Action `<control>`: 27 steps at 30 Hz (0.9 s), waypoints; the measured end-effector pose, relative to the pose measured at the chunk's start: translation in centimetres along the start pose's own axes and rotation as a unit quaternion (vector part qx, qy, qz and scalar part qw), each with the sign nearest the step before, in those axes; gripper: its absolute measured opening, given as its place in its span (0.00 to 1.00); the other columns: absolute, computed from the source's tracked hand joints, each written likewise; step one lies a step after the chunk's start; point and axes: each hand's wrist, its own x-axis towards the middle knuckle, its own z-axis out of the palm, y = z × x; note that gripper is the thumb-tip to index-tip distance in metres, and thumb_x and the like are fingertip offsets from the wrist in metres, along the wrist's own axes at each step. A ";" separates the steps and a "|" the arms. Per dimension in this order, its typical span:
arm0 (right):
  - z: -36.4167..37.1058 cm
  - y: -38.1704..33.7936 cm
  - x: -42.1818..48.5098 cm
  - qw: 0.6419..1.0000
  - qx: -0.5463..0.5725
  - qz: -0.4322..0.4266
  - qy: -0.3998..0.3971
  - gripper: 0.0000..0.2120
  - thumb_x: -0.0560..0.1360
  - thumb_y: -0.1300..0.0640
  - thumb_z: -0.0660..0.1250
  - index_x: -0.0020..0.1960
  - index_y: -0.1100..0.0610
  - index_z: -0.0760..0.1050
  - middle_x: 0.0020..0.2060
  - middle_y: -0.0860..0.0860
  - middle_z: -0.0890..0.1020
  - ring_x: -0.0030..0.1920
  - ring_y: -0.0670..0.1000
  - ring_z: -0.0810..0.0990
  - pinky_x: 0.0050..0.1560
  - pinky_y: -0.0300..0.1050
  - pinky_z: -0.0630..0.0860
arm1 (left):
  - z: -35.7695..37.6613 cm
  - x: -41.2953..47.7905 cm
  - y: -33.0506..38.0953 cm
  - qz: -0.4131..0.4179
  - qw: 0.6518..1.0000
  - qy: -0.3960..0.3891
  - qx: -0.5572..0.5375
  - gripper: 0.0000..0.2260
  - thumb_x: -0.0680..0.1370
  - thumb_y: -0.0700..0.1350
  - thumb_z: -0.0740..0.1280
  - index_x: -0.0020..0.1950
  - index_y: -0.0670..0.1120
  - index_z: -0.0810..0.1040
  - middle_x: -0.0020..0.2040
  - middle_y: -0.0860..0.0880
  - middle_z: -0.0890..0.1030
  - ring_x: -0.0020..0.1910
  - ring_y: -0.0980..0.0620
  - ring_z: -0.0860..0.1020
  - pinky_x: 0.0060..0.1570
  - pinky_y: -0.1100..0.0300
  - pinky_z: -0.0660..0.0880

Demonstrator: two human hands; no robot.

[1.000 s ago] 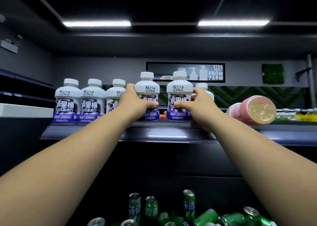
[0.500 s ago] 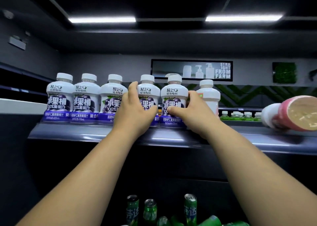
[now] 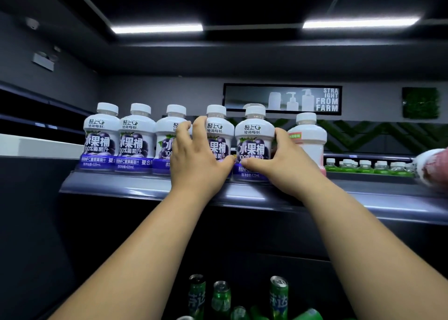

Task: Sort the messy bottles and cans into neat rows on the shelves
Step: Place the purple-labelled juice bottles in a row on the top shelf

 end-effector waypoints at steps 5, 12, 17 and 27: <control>0.0 -0.2 -0.3 0.999 -0.041 0.004 0.012 0.46 0.67 0.33 0.73 0.75 0.46 0.54 0.64 0.49 0.78 0.63 0.55 0.77 0.54 0.51 0.73 | 0.0 -0.2 -0.2 0.003 1.000 -0.010 0.005 0.39 0.69 0.53 0.74 0.76 0.50 0.60 0.70 0.44 0.66 0.67 0.41 0.68 0.66 0.49 0.65; 0.6 -0.3 -0.5 0.993 -0.116 -0.018 0.022 0.48 0.70 0.29 0.67 0.78 0.49 0.48 0.68 0.53 0.77 0.65 0.58 0.76 0.53 0.53 0.71 | -0.1 -0.3 -0.3 -0.013 1.000 0.012 0.002 0.36 0.69 0.51 0.71 0.74 0.49 0.61 0.70 0.43 0.64 0.67 0.41 0.66 0.66 0.48 0.64; 0.7 -0.2 -0.5 0.991 -0.135 -0.025 0.002 0.54 0.68 0.28 0.67 0.80 0.48 0.42 0.72 0.52 0.74 0.69 0.57 0.74 0.62 0.53 0.73 | -0.1 -0.4 -0.4 -0.002 1.000 0.011 -0.005 0.35 0.70 0.49 0.71 0.74 0.48 0.62 0.69 0.43 0.66 0.67 0.41 0.67 0.65 0.48 0.64; 0.9 -0.3 -0.6 0.986 -0.161 -0.021 0.027 0.52 0.68 0.27 0.66 0.80 0.46 0.43 0.70 0.47 0.76 0.69 0.56 0.74 0.59 0.51 0.72 | -0.6 -0.5 -0.8 0.007 0.999 0.000 -0.033 0.34 0.69 0.51 0.72 0.73 0.49 0.64 0.67 0.45 0.67 0.64 0.42 0.67 0.63 0.50 0.65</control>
